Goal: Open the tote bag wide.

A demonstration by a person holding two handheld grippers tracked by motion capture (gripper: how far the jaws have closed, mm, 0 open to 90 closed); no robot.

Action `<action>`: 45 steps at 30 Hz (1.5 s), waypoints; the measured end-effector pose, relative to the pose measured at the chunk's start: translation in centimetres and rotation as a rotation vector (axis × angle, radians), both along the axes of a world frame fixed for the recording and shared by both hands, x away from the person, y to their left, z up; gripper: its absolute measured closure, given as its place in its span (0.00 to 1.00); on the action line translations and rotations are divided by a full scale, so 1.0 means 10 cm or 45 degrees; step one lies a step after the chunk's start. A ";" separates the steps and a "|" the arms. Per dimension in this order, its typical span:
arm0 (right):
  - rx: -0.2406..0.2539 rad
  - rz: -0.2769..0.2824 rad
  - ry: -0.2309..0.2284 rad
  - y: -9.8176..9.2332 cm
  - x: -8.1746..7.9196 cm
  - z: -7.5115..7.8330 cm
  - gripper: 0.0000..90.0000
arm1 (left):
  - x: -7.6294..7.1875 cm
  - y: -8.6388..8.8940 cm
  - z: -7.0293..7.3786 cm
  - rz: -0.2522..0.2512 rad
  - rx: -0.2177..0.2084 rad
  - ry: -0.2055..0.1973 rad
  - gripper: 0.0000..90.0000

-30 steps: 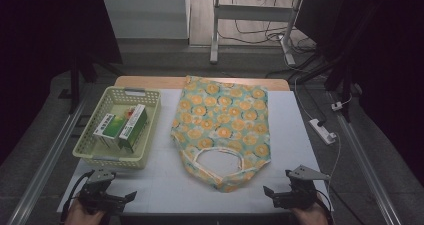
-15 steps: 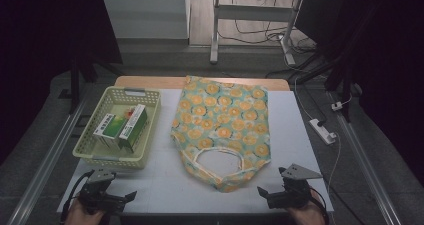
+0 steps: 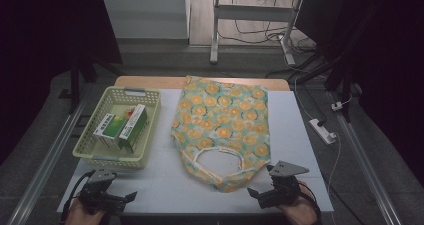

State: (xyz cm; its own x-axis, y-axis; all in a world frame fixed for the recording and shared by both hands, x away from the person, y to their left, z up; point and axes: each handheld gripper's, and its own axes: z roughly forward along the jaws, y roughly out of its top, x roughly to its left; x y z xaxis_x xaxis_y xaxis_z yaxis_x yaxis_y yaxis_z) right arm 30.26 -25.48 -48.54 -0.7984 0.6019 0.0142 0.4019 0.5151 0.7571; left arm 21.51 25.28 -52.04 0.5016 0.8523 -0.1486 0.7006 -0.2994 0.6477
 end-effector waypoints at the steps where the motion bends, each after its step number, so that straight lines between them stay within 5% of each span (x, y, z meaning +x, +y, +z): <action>1: 0.015 0.007 0.011 0.02 0.01 0.00 0.00 | 0.00 0.00 0.00 0.000 -0.001 -0.001 0.00; 22: -0.008 0.159 0.078 0.57 0.15 0.05 0.00 | 0.00 0.00 0.00 0.002 -0.006 0.001 0.00; 38: -0.073 0.260 0.137 0.88 0.24 -0.09 0.00 | 0.01 0.01 0.00 0.009 -0.009 0.011 0.00; 45: -0.084 0.307 0.153 0.91 0.26 -0.12 0.12 | 0.01 0.00 0.00 0.008 -0.002 0.009 0.00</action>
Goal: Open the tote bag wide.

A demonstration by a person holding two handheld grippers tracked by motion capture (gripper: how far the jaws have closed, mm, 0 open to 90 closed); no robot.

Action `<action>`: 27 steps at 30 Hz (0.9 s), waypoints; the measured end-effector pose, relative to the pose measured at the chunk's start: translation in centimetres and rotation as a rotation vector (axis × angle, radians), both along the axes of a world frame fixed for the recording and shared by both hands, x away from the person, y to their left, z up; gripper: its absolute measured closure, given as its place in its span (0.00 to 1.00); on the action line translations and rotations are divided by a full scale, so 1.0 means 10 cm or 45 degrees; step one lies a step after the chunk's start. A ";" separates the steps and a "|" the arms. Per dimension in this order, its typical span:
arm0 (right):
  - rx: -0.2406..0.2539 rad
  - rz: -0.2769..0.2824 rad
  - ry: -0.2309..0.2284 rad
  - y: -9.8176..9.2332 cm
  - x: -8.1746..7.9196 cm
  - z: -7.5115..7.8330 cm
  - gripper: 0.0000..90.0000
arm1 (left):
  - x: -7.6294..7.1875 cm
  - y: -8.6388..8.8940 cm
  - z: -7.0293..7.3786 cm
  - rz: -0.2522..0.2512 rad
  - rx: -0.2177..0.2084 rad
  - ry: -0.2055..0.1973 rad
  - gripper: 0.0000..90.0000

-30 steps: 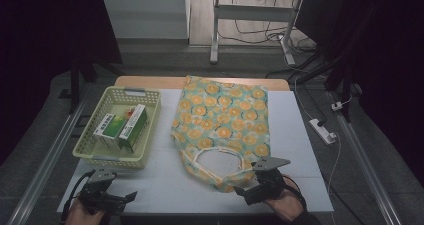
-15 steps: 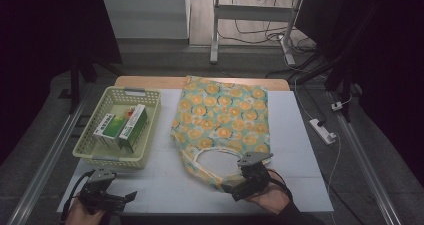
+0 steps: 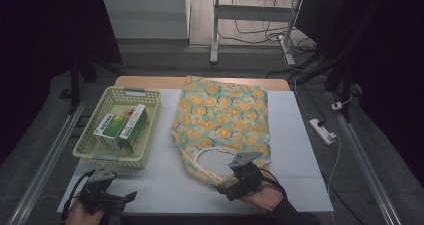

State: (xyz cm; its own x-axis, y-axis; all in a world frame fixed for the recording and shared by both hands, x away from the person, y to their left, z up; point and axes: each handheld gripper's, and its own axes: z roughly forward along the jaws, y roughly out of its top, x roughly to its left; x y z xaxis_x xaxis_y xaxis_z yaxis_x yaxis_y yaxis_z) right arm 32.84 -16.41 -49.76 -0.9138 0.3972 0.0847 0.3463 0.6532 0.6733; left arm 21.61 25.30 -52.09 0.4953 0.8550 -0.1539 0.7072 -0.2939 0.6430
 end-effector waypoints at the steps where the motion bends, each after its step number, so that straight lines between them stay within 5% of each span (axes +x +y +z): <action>1: -0.006 0.012 -0.001 0.00 0.00 0.00 0.15 | 0.00 0.00 0.00 0.000 -0.001 0.000 0.00; 10: -0.095 0.107 0.012 0.08 0.00 -0.08 0.43 | 0.00 -0.01 0.00 -0.002 0.008 -0.001 0.00; 15: -0.142 0.142 -0.031 0.09 -0.01 -0.07 0.80 | 0.00 -0.01 0.00 0.000 0.009 0.002 0.00; 18: -0.093 0.140 -0.041 0.06 0.00 0.01 0.95 | 0.00 -0.01 0.00 -0.002 0.012 0.003 0.00; 27: -0.032 0.085 -0.003 0.00 0.21 0.13 0.99 | 0.00 -0.01 0.00 -0.002 0.015 0.005 0.00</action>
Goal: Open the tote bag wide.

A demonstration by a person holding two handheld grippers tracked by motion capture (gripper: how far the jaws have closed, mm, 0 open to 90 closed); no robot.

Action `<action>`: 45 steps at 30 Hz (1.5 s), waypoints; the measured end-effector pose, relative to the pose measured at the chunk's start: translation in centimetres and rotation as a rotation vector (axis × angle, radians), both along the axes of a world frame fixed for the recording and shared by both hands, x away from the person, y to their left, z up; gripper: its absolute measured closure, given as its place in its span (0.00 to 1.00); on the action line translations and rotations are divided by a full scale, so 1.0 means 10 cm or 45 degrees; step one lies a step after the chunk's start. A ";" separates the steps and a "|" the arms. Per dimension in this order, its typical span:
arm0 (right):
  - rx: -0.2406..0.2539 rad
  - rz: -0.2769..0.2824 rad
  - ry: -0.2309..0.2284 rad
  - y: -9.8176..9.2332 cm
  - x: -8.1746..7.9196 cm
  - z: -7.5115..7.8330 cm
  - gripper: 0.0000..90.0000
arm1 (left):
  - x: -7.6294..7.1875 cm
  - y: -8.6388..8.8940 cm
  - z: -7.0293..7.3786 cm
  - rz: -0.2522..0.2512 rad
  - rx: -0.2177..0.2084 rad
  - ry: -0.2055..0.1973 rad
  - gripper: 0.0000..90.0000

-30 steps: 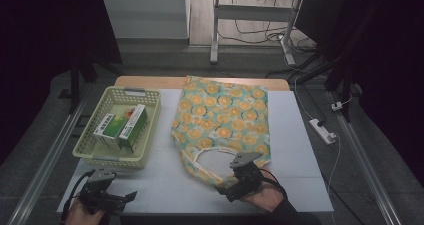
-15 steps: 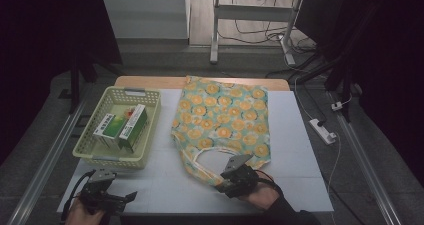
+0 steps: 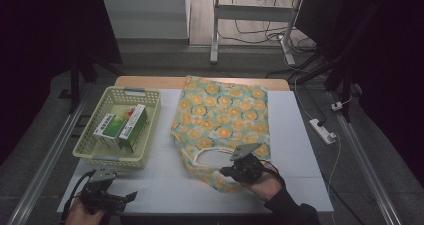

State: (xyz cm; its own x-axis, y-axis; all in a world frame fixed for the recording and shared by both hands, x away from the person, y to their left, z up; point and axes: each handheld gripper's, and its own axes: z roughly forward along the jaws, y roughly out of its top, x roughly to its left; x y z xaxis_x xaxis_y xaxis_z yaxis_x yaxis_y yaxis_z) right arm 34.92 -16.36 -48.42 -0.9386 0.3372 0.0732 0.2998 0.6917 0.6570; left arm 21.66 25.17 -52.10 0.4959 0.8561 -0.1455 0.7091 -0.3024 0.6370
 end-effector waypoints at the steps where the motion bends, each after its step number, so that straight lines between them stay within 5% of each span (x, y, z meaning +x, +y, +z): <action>1: 0.008 -0.014 -0.001 -0.01 0.04 0.01 1.00 | 0.00 0.00 0.00 0.001 0.000 0.000 0.00; 12: 0.087 -0.127 -0.044 -0.04 0.54 0.22 1.00 | 0.01 0.00 0.00 0.005 -0.004 0.007 0.00; 20: 0.073 -0.176 -0.027 0.02 0.98 0.28 1.00 | 0.01 0.01 0.00 0.011 -0.010 0.009 0.00; 45: 0.073 -0.342 -0.060 0.09 1.94 0.40 1.00 | 0.02 0.02 -0.01 0.018 -0.017 0.019 0.00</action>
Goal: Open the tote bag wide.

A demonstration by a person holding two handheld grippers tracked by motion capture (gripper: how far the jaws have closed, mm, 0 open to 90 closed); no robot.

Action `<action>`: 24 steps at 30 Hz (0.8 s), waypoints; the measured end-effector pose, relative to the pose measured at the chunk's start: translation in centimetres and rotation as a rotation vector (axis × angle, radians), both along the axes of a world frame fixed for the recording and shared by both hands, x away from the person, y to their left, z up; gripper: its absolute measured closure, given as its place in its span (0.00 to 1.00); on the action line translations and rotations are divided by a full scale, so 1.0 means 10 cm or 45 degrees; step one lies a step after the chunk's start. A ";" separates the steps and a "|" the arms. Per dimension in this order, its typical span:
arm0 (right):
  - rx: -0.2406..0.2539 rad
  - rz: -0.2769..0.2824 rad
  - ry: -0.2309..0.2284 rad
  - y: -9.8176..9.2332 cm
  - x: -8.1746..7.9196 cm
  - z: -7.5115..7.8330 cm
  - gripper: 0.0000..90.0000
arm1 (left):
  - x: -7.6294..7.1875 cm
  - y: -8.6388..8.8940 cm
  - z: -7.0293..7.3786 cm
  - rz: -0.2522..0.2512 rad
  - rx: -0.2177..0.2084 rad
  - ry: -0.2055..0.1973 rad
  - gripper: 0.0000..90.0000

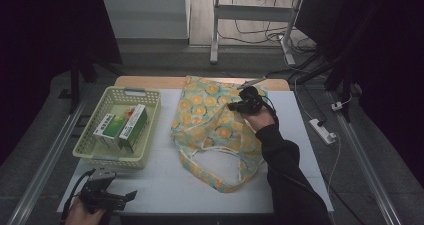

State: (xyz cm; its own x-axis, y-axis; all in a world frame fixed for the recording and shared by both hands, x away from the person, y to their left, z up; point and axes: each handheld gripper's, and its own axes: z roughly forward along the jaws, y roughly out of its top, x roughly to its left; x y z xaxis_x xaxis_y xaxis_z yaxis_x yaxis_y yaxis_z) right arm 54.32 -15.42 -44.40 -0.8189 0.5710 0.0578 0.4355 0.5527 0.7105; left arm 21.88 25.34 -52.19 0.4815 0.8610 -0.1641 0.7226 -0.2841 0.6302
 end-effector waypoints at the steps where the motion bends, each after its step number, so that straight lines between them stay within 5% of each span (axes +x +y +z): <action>1: -0.002 -0.006 -0.001 0.00 0.03 0.00 1.00 | 0.00 0.00 0.00 0.001 0.001 0.000 0.00; 9: -0.020 -0.070 -0.019 0.00 0.24 -0.07 0.99 | 0.00 0.00 0.00 0.002 -0.001 0.003 0.00; 17: -0.073 -0.127 0.014 -0.01 0.38 -0.39 0.99 | 0.00 0.01 0.00 0.004 -0.004 0.004 0.00; 24: -0.059 -0.123 0.079 -0.02 0.33 -0.58 0.73 | 0.00 0.01 0.00 0.006 -0.004 0.003 0.00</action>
